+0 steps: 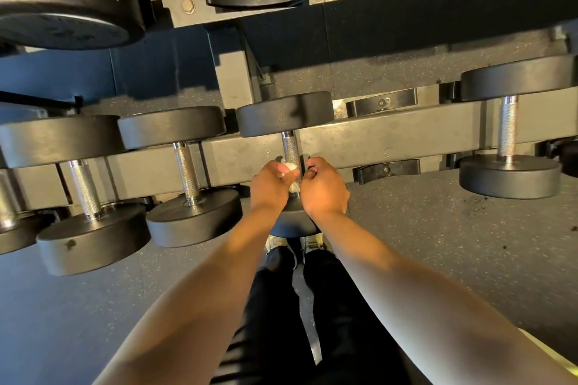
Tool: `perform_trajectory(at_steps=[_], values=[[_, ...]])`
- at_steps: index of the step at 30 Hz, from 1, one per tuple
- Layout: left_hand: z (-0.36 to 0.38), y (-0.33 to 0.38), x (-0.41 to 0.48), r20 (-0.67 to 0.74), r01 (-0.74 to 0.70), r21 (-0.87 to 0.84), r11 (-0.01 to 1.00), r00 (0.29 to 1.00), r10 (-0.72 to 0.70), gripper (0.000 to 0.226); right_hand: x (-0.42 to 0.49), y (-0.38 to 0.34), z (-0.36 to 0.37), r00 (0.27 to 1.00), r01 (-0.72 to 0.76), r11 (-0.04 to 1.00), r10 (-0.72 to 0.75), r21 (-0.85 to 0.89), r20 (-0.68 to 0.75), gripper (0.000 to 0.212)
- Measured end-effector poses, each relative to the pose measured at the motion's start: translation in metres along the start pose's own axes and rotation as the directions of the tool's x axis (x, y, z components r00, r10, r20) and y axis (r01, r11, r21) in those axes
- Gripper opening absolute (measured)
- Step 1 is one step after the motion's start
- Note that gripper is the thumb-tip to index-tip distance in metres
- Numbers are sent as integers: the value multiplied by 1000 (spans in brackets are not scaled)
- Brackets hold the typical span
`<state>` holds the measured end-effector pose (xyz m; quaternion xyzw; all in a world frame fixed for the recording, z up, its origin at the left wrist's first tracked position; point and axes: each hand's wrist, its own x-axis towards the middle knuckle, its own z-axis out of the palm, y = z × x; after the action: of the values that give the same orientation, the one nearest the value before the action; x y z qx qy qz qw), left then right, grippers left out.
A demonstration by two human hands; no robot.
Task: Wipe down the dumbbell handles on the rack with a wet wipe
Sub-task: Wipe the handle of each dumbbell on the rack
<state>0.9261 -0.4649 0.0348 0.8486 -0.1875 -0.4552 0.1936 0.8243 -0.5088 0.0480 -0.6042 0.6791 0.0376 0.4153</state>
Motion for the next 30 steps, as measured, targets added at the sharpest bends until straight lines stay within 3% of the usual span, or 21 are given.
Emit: perform_trajectory(at_steps=[4, 9, 12, 17, 21, 24, 30], values=[[-2, -5, -3, 101, 19, 121, 992, 994, -31, 13, -1, 1, 1, 1000, 16, 1000, -16, 1, -6, 33], [-5, 0, -11, 189, 1, 252, 968, 981, -51, 17, -5, 1, 1, 993, 113, 994, -113, 8, 25, 27], [-2, 4, -33, 104, -60, 169, 984, 994, 43, 10, -11, 8, -2, 967, 249, 966, -251, 72, 32, 27], [4, -10, -57, -31, -251, 18, 968, 967, 252, 22, -5, 5, -8, 888, 348, 926, -376, 147, 263, 32], [3, -8, -60, -96, -241, -124, 963, 968, 230, 44, 4, -13, -6, 956, 187, 896, -260, 402, 135, 26], [3, -3, -55, -132, -119, -120, 986, 986, 103, 51, 14, -33, -4, 996, 71, 755, -88, 652, -6, 25], [1, -2, -34, 2, -32, 43, 999, 999, 32, 53, 35, -57, 21, 988, 10, 731, 99, 683, -120, 17]])
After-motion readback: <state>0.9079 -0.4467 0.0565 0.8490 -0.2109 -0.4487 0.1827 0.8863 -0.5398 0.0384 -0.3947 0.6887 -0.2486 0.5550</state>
